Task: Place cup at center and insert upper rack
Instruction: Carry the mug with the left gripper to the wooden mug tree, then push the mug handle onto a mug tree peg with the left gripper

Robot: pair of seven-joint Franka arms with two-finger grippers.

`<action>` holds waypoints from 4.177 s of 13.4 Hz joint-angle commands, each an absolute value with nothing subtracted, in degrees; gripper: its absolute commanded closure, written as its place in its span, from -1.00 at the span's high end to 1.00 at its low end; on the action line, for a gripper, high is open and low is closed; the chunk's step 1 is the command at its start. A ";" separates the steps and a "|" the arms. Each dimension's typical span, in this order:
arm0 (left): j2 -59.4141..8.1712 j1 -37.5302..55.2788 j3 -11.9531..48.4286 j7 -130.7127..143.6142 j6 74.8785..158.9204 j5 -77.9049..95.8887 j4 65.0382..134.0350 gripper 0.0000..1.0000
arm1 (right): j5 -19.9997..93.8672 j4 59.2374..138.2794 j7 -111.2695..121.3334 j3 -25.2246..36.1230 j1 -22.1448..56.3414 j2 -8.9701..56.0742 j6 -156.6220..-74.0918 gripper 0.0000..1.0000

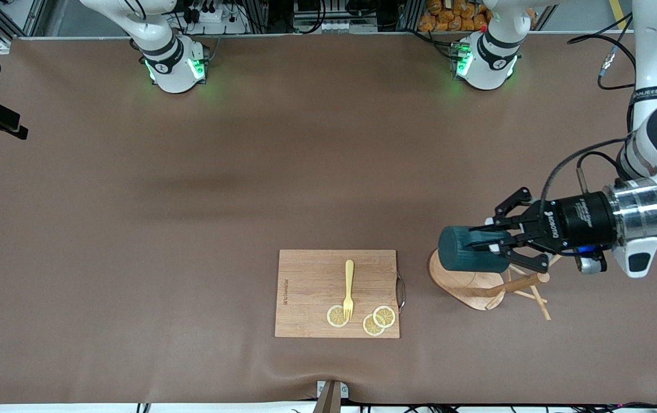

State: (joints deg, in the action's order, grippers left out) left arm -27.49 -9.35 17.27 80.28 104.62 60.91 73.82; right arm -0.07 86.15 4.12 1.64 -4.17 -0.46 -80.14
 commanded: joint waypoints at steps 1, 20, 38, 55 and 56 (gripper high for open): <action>-28.65 -12.91 17.75 77.44 101.52 66.17 73.92 -1.00 | 0.62 85.34 3.52 1.14 -5.01 -0.88 -79.89 1.00; -39.72 -17.93 17.75 58.63 88.34 72.60 74.18 -1.00 | 1.05 85.08 3.43 1.14 -5.10 -0.35 -79.89 1.00; -40.43 -18.81 17.40 57.48 88.33 65.83 74.27 -1.00 | 1.05 85.34 3.43 1.14 -4.92 -0.18 -79.89 1.00; -42.98 -19.95 17.40 53.35 88.33 63.63 74.35 -1.00 | 1.14 85.25 3.43 1.14 -5.10 0.18 -79.89 1.00; -43.07 -19.95 17.40 53.18 88.33 63.37 74.36 -1.00 | 1.14 85.25 3.43 1.14 -5.10 0.18 -79.89 1.00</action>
